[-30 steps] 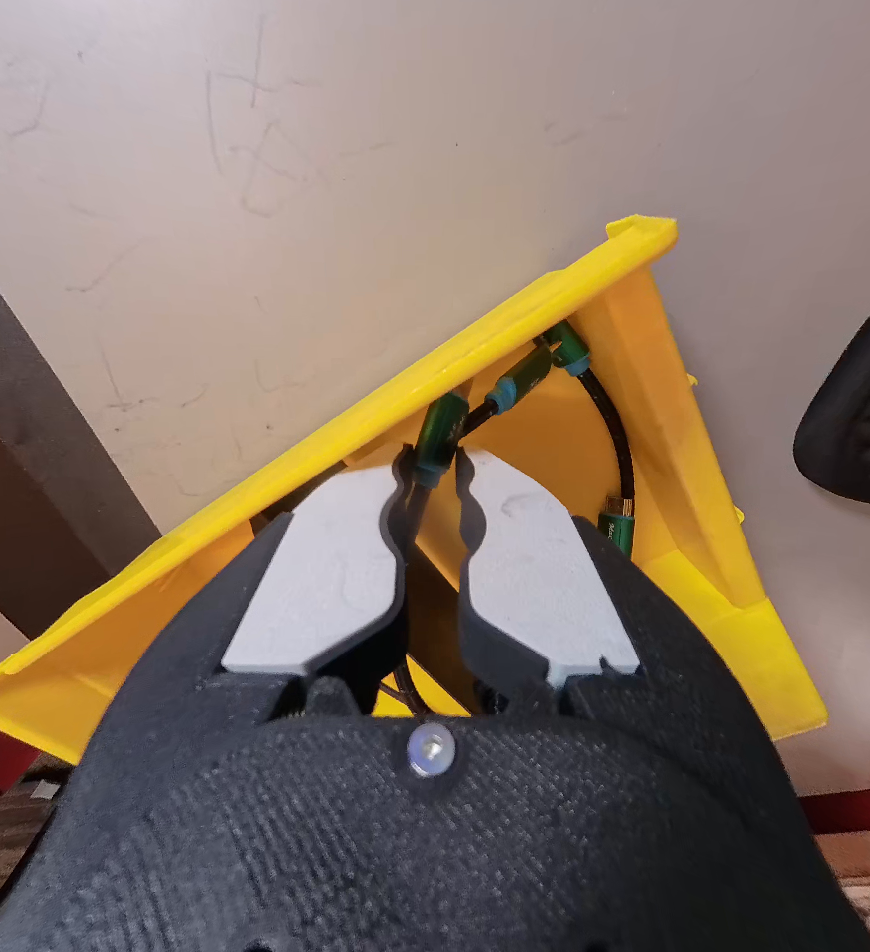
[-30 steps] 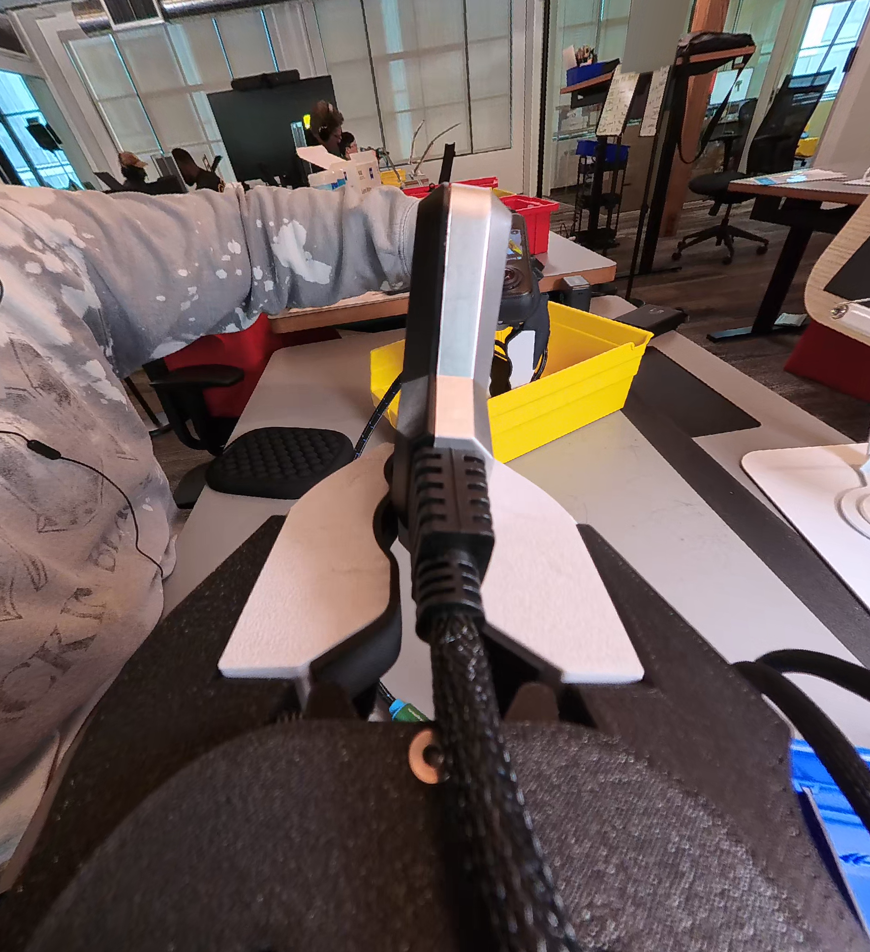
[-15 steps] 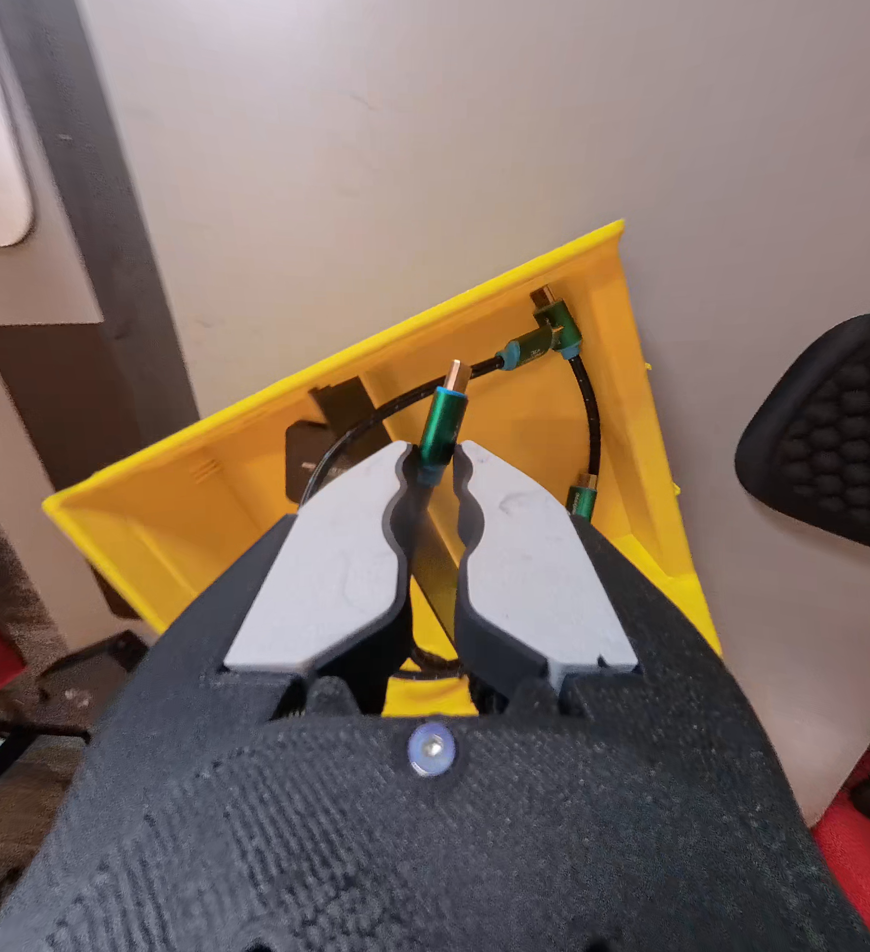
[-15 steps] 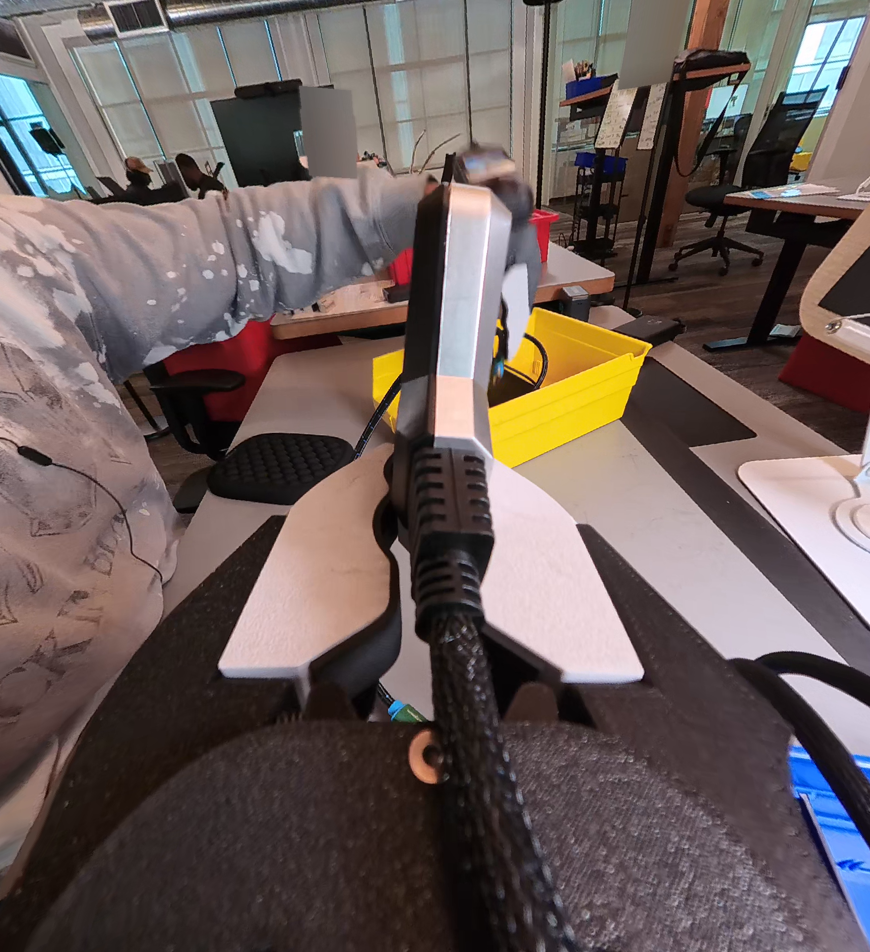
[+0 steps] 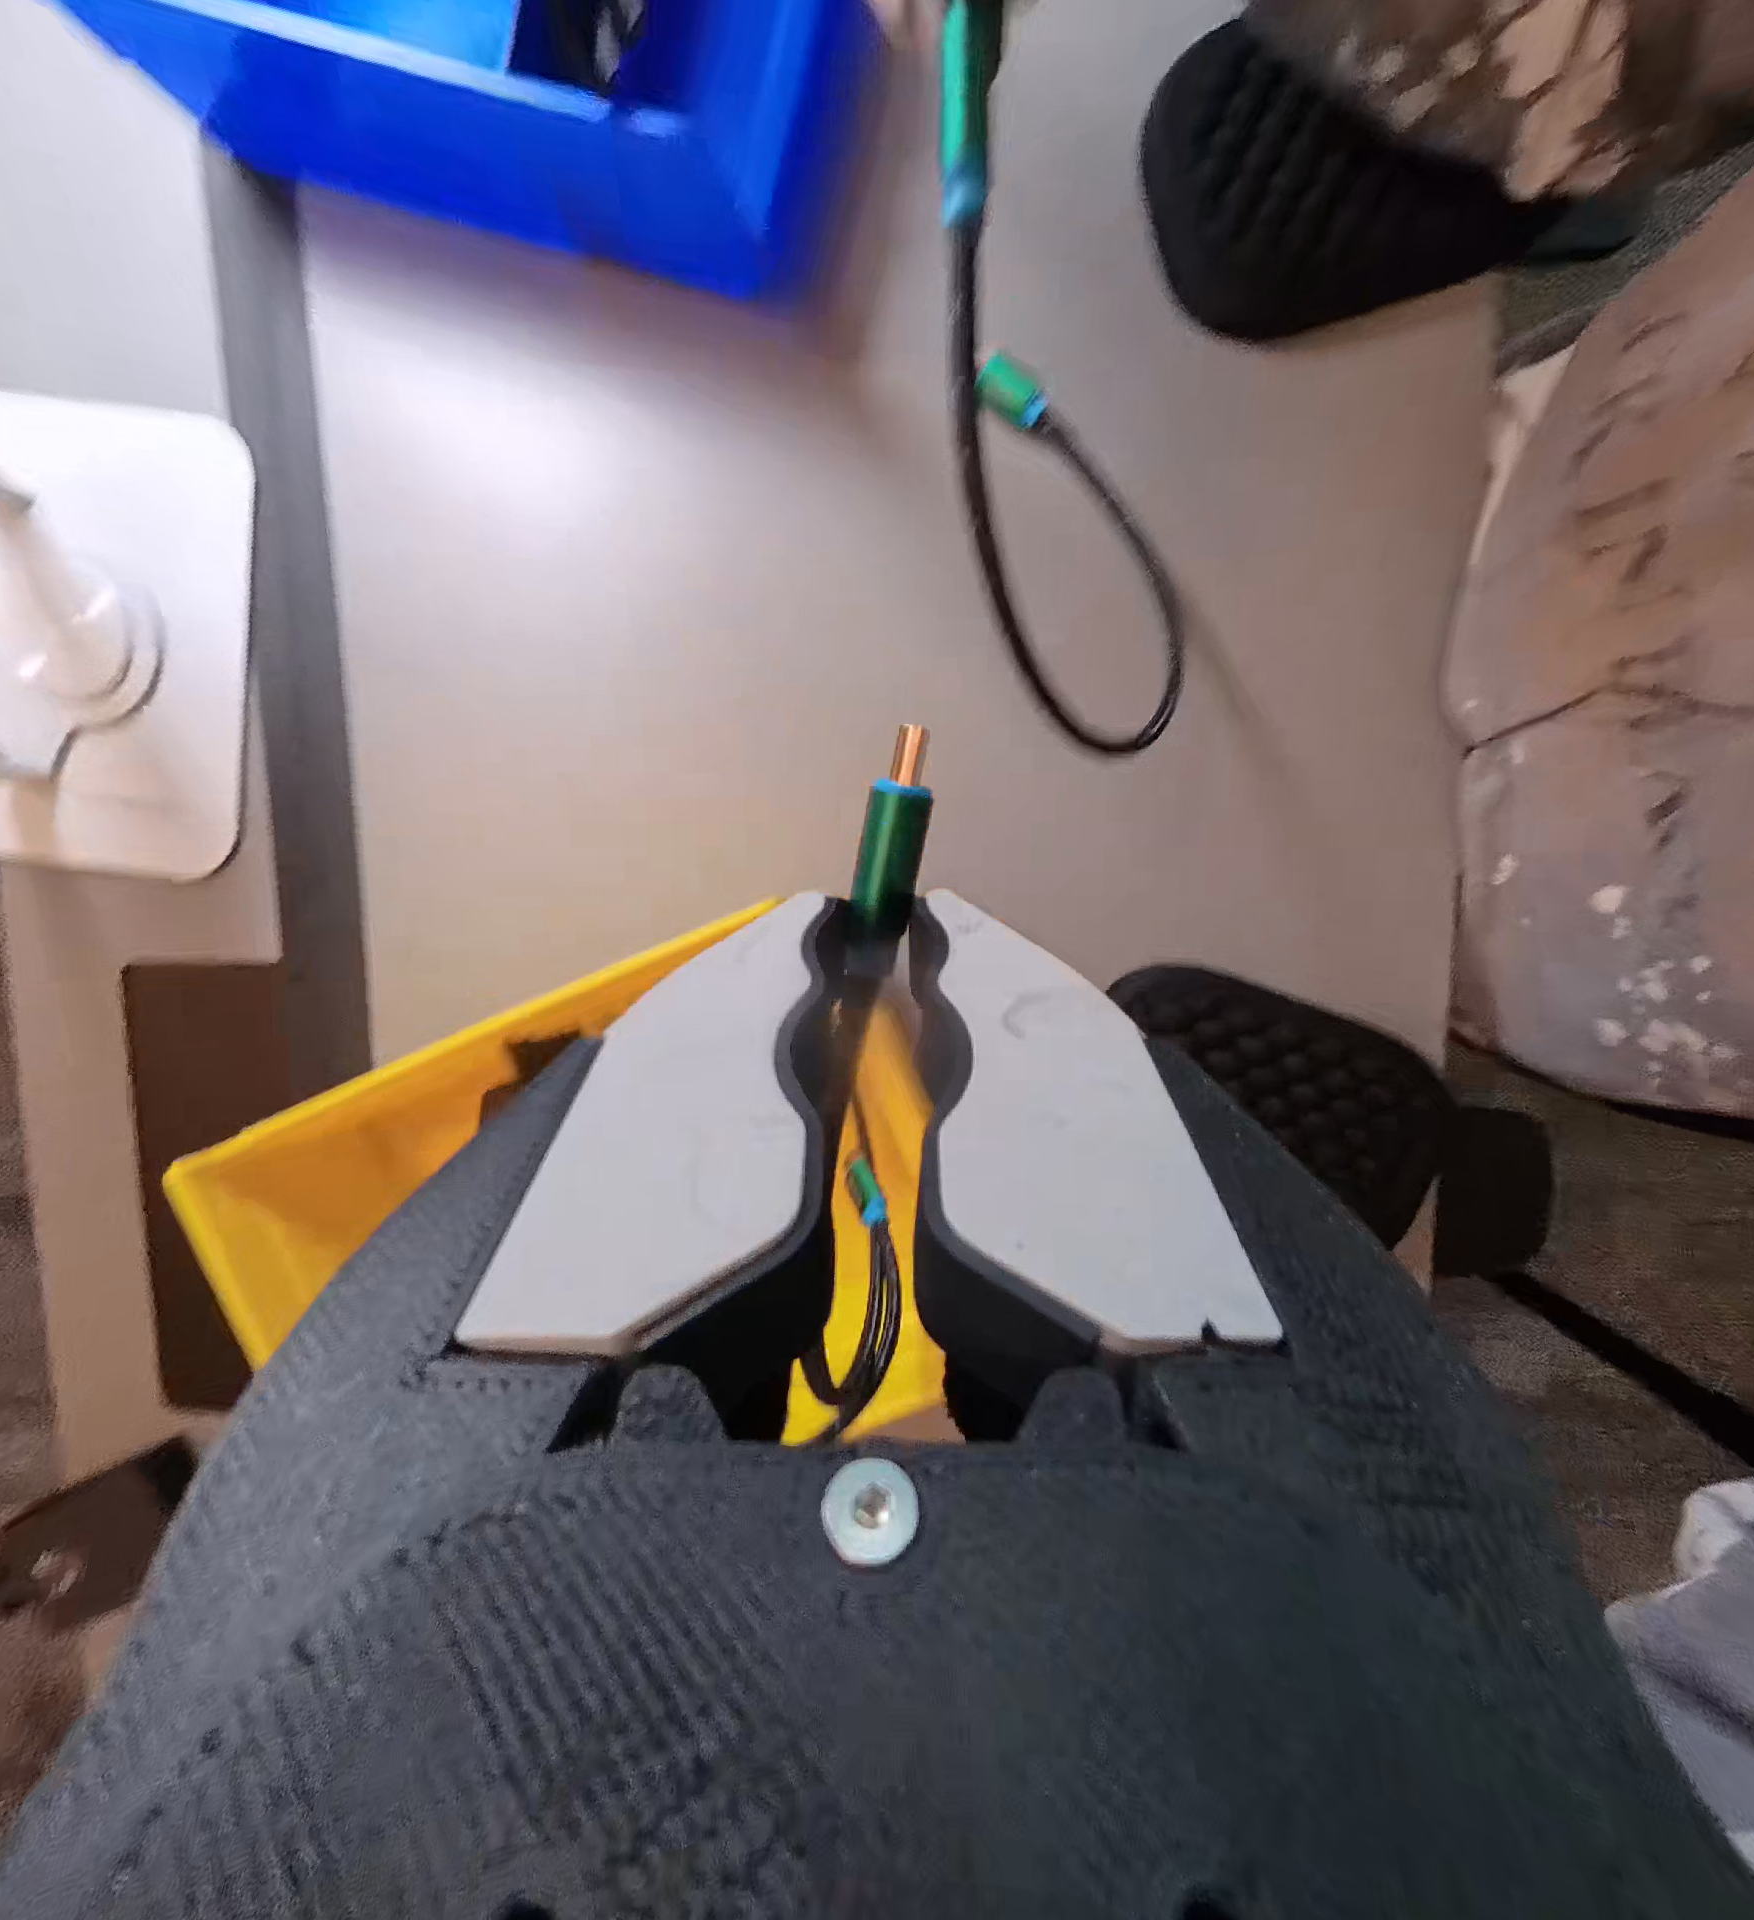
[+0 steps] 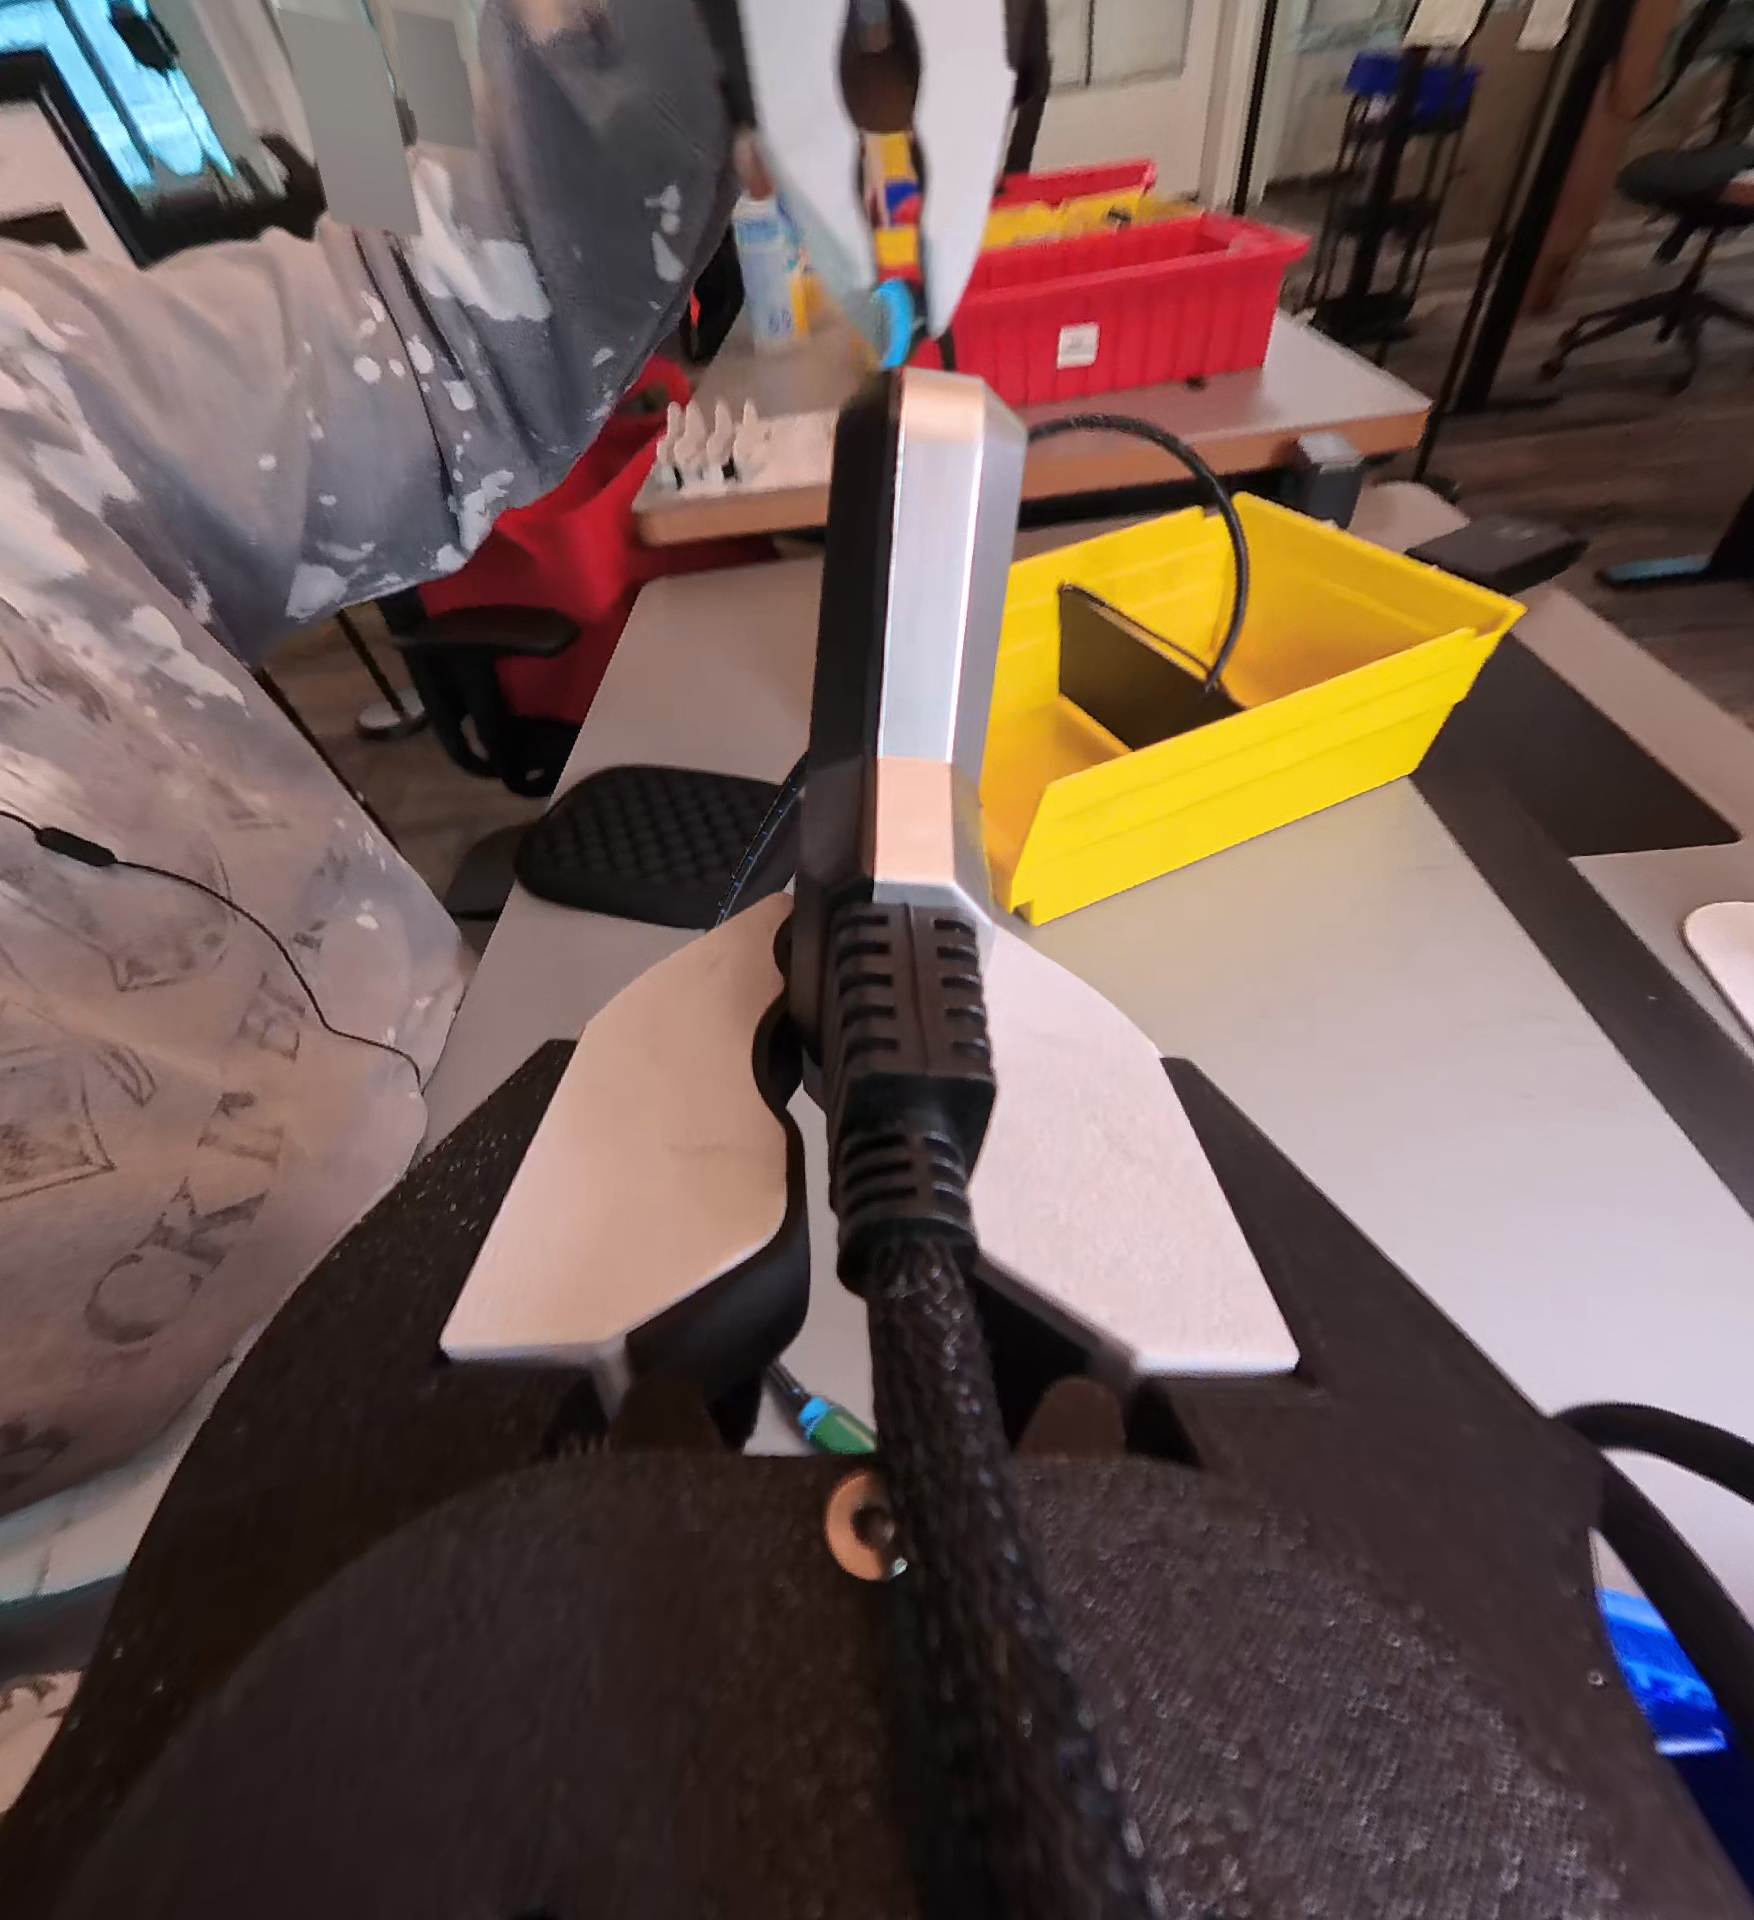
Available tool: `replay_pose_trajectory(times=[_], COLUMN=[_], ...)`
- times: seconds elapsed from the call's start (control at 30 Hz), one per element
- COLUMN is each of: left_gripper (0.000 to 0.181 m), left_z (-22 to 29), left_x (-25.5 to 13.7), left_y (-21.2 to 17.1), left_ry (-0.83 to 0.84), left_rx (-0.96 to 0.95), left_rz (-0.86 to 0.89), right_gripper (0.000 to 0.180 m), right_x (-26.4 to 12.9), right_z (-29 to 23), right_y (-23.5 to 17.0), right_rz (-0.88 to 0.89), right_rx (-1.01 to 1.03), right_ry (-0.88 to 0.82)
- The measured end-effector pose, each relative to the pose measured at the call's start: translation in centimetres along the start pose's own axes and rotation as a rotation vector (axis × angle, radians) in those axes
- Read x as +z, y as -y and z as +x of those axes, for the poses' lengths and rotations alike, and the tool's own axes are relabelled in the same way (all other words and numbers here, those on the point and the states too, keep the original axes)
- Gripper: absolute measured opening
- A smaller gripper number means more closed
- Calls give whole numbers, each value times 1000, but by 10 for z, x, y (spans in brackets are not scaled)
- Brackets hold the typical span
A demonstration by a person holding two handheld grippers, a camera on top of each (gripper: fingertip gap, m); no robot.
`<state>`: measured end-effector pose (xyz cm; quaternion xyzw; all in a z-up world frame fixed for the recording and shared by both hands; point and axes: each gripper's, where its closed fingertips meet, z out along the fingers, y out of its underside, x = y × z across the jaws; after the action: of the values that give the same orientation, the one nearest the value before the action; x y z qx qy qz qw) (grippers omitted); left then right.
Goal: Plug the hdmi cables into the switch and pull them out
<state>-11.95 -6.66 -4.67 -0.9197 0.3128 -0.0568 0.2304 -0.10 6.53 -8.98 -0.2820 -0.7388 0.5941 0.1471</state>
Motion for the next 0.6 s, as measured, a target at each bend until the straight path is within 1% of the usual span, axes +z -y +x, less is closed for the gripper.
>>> replay_pose_trajectory(times=[0.1, 0.2, 0.3, 0.37, 0.43, 0.5, 0.53, 0.6], left_gripper=[12, 12, 12, 12, 12, 12, 12, 12], left_z=[21, 31, 32, 29, 28, 22, 18, 12], left_x=[33, 62, 77, 81, 78, 68, 57, 24], left_y=[35, 70, 98, 110, 121, 124, 125, 132], left_ry=[-61, -120, -181, -199, -230, -202, -180, -122], left_rx=[13, -21, -76, -108, -144, -152, -147, -143], left_rz=[46, 147, 265, 319, 375, 391, 402, 434], right_gripper=[21, 21, 21, 21, 21, 21, 21, 21], right_x=[6, 6, 3, 1, -2, -6, -8, -12], right_z=[-4, -8, -9, -7, -6, -5, -5, -5], right_y=[1, 2, 2, 2, 5, 8, 11, 16], right_rz=[-7, 2, 10, 21, 44, 71, 88, 122], right_rx=[-1, 2, 5, 4, -3, -11, -17, -23], right_ry=[15, 44, 52, 47, 47, 41, 40, 42])
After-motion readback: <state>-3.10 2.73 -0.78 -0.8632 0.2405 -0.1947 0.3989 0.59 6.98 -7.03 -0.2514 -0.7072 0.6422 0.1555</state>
